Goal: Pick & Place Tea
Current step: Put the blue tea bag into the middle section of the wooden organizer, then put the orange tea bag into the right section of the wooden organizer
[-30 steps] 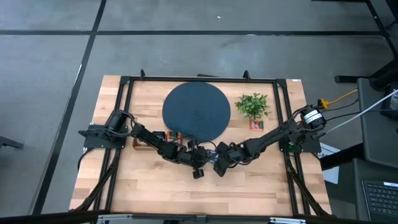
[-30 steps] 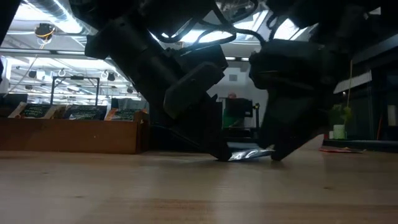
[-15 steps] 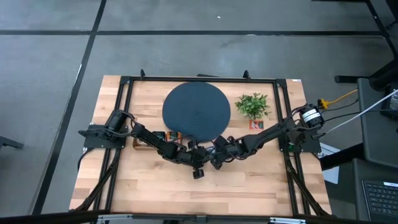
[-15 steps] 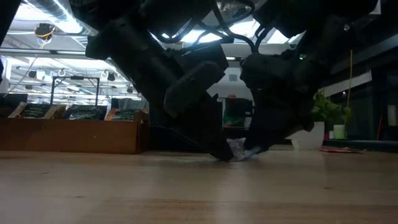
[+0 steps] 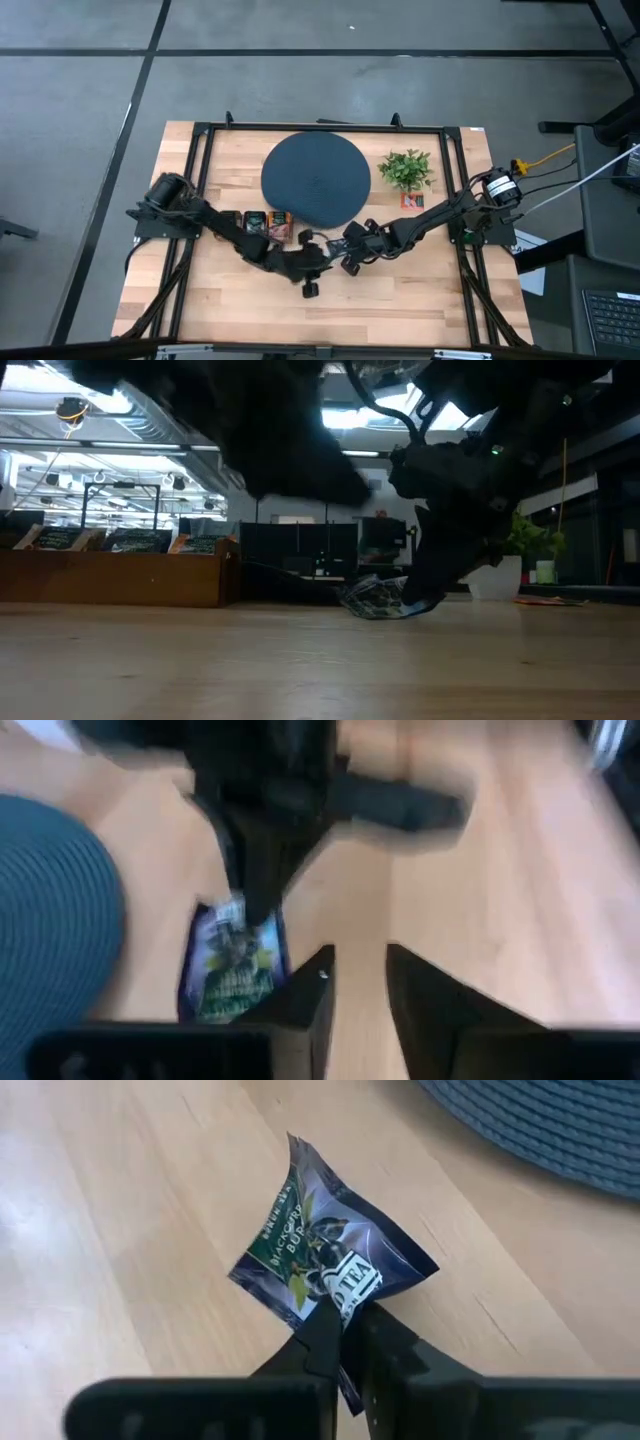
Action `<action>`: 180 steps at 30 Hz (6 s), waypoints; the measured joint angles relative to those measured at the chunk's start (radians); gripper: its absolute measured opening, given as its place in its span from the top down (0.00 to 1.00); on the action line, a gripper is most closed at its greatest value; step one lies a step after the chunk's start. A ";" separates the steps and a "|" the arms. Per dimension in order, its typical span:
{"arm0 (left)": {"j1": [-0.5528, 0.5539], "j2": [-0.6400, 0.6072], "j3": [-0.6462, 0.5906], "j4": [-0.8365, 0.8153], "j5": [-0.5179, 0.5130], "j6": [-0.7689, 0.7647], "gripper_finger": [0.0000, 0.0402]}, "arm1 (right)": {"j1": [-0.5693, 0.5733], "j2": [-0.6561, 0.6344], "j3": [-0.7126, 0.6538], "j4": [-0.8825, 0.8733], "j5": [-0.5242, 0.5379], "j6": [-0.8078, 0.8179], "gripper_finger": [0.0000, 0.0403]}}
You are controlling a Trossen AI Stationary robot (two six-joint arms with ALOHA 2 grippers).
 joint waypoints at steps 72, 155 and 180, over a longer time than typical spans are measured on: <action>0.060 -0.461 -0.550 0.565 -0.001 -0.046 0.99 | 0.054 -0.011 0.000 0.714 0.359 -0.388 0.91; 0.360 -0.604 -0.156 -1.177 0.447 0.163 0.72 | 0.048 -0.052 -0.002 0.302 0.165 -0.334 0.66; 0.226 -0.617 -0.141 -0.659 0.466 0.155 0.74 | -0.031 -0.282 -0.001 -0.680 0.209 0.100 0.70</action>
